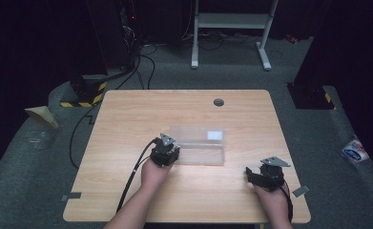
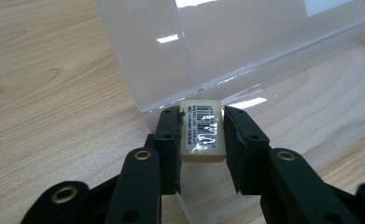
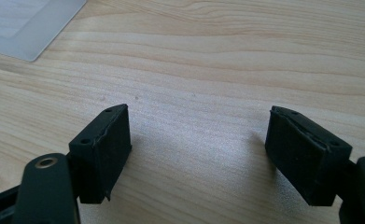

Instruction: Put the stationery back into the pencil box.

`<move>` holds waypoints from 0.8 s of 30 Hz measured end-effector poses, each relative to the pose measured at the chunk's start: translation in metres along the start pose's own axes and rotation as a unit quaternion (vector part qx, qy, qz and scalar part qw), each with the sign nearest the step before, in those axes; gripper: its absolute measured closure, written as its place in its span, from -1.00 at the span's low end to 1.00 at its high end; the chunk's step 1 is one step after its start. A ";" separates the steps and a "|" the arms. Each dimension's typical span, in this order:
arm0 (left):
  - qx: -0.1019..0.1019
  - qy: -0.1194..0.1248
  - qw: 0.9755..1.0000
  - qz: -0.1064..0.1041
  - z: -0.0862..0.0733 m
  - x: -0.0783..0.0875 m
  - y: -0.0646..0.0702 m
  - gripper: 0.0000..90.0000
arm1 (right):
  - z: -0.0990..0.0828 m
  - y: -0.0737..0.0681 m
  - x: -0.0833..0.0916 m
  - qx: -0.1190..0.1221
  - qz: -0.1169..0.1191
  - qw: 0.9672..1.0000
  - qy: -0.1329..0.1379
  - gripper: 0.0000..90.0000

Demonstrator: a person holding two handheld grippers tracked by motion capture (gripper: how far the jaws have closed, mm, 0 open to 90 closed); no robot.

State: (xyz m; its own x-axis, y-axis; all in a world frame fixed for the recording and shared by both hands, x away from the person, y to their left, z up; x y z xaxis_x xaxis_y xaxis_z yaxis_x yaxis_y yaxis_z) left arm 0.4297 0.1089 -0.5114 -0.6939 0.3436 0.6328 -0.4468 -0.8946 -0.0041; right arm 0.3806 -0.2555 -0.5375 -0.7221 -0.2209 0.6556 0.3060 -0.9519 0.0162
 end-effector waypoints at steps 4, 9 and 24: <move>0.002 0.003 1.000 0.000 -0.001 0.000 -0.001 0.40 | 0.000 0.000 0.000 0.000 0.000 1.000 0.000 -0.51; 0.007 0.013 1.000 -0.006 0.001 0.004 -0.003 0.32 | 0.000 0.000 0.000 0.000 0.000 1.000 0.000 -0.51; 0.017 0.031 0.998 -0.044 0.006 0.014 -0.009 0.08 | 0.000 0.000 0.000 0.000 0.000 1.000 0.000 -0.51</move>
State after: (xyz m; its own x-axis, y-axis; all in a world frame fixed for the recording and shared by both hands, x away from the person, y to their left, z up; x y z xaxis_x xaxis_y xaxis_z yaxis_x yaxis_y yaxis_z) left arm 0.4277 0.1196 -0.4979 -0.6874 0.4369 0.5803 -0.4880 -0.8695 0.0766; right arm 0.3807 -0.2555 -0.5375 -0.7221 -0.2211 0.6555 0.3060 -0.9519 0.0160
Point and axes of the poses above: each handheld gripper's, and its own axes: x roughly backward along the jaws, z roughly out of its top, y roughly to its right, the point moved 2 cm from there along -x, roughly forward along the jaws, and after that the axes turned 3 degrees about y, right-handed, at the moved point
